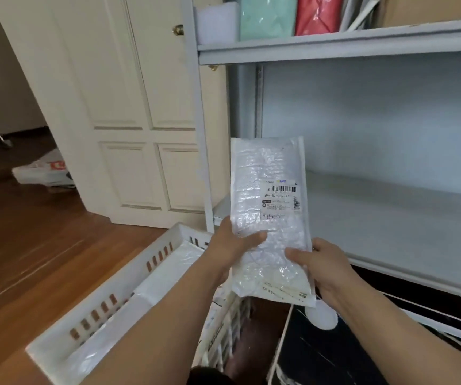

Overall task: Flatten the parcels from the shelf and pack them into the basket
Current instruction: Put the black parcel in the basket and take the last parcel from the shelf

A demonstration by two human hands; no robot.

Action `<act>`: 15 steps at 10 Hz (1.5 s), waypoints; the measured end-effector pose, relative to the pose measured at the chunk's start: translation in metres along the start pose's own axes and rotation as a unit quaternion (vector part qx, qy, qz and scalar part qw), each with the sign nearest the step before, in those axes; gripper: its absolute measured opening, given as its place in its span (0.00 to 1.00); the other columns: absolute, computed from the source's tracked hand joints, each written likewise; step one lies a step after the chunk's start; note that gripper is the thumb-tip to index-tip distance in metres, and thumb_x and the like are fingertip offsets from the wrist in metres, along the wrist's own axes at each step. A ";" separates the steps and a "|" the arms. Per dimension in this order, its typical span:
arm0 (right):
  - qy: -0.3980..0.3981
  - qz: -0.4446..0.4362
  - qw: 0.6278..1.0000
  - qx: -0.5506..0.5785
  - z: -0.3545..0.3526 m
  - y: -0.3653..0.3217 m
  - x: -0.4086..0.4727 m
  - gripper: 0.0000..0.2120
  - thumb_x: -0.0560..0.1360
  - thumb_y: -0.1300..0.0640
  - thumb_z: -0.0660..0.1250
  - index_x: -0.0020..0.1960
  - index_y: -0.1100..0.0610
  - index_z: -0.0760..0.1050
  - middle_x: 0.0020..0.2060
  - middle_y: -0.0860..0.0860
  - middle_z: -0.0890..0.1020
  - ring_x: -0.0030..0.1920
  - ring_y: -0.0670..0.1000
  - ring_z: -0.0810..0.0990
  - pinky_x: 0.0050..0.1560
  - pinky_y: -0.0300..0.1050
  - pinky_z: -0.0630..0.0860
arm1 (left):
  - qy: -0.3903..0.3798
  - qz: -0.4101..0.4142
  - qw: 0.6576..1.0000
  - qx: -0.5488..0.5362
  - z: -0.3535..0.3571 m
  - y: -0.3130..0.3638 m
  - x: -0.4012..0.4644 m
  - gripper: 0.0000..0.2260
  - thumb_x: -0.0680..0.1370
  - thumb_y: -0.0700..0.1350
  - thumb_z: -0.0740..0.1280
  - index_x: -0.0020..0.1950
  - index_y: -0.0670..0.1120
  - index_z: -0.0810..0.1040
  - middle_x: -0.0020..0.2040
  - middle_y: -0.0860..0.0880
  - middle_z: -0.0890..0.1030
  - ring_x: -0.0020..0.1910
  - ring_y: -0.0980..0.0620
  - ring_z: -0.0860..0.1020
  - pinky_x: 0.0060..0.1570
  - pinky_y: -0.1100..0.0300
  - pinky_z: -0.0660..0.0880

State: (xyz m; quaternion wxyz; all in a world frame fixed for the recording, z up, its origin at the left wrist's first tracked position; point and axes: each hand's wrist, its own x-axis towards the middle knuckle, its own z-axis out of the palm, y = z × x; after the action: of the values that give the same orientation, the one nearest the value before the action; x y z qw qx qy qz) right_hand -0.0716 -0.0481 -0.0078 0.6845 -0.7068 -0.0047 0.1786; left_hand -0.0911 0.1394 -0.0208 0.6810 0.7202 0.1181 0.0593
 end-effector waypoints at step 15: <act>-0.420 -0.112 0.469 -0.769 0.237 0.166 0.058 0.17 0.79 0.53 0.61 0.66 0.56 0.70 0.58 0.54 0.75 0.59 0.56 0.74 0.58 0.52 0.66 | -0.028 -0.420 0.733 0.535 -0.150 -0.273 -0.060 0.40 0.74 0.72 0.52 0.78 0.56 0.38 0.74 0.49 0.25 0.70 0.41 0.23 0.58 0.19 0.42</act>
State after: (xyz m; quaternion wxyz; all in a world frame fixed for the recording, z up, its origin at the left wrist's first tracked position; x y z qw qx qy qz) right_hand -0.1184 0.1847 -0.1827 -0.2041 -0.7823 -0.5062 0.3002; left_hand -0.2101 0.2814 -0.2776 0.1418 0.8441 0.4016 -0.3257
